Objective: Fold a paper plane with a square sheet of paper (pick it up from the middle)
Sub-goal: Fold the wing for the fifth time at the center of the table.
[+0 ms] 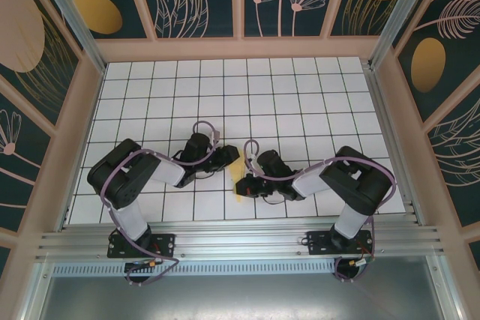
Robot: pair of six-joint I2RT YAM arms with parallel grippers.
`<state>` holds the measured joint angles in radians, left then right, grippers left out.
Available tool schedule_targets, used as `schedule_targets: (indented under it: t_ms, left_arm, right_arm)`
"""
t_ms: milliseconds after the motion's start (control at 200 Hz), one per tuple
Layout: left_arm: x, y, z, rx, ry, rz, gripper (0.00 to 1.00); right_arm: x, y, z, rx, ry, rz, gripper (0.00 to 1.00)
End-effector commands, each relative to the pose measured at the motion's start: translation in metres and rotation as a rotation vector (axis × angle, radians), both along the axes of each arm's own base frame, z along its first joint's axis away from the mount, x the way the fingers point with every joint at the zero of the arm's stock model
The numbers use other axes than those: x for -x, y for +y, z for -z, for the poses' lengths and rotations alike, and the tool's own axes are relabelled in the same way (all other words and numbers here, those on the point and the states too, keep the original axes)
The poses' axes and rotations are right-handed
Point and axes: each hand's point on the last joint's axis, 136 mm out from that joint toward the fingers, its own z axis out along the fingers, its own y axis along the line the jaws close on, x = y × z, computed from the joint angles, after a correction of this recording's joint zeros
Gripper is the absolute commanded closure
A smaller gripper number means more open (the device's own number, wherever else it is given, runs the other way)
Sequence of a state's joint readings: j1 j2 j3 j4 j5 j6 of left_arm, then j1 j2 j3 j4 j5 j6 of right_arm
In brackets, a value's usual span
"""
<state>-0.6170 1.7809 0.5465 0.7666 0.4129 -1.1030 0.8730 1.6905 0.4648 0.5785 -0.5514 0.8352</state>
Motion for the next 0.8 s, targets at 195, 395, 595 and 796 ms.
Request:
schedule_targets:
  t_ms: [195,395,595,796]
  left_arm:
    - [-0.026,-0.002,-0.015,0.059,-0.119,0.03,0.52]
    - [-0.039,0.001,-0.016,0.054,-0.126,0.034,0.52]
    - [-0.052,0.007,-0.012,0.007,-0.124,0.038,0.51]
    - [-0.066,0.007,-0.016,-0.026,-0.137,0.052,0.51]
  right_arm:
    - [0.042,-0.045,0.045,0.183,0.166,-0.06,1.0]
    - [0.042,-0.05,0.045,0.187,0.171,-0.056,1.0]
    - [0.039,-0.052,0.044,0.185,0.168,-0.045,1.0]
    - [0.034,-0.049,0.038,0.173,0.15,-0.041,1.0]
